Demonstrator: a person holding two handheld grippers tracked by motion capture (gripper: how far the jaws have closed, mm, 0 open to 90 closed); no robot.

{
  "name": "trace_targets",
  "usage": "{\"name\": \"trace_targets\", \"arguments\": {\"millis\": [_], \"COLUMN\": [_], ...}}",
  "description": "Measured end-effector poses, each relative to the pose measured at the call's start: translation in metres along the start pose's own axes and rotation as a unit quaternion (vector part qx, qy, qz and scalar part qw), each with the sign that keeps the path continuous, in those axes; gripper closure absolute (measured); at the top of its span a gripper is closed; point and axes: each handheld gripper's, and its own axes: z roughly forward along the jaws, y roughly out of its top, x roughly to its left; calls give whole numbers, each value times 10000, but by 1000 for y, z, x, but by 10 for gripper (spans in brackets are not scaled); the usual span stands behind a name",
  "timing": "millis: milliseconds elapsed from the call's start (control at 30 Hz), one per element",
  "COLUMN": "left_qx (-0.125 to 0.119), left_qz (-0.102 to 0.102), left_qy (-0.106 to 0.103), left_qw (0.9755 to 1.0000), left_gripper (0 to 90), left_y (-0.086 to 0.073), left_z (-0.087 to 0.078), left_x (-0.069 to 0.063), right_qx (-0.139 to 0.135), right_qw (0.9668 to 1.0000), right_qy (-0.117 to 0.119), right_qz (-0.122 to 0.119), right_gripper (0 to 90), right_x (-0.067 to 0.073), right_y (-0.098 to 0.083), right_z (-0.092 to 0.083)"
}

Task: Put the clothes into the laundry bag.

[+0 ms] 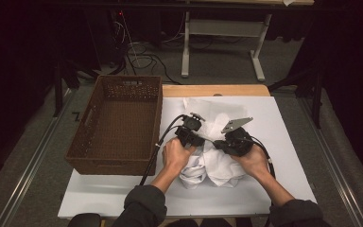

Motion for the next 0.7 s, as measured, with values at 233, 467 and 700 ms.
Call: {"name": "trace_targets", "arguments": {"millis": [233,467,700], "left_qx": [79,304,799], "left_qz": [267,145,-74], "left_qy": [127,184,245], "left_qw": [9995,9993,9965], "left_gripper": [468,442,487], "left_y": [-7,-13,-22], "left_z": [-26,-34,-15], "left_x": [-12,-5,5], "right_qx": [128,201,198], "right_qw": [9995,9995,9994], "right_qy": [-71,-159,-143], "right_qz": [269,203,227], "right_gripper": [894,894,894], "right_x": [-13,-13,-13], "right_y": [-9,-10,-9], "right_z": [8,10,10]}}
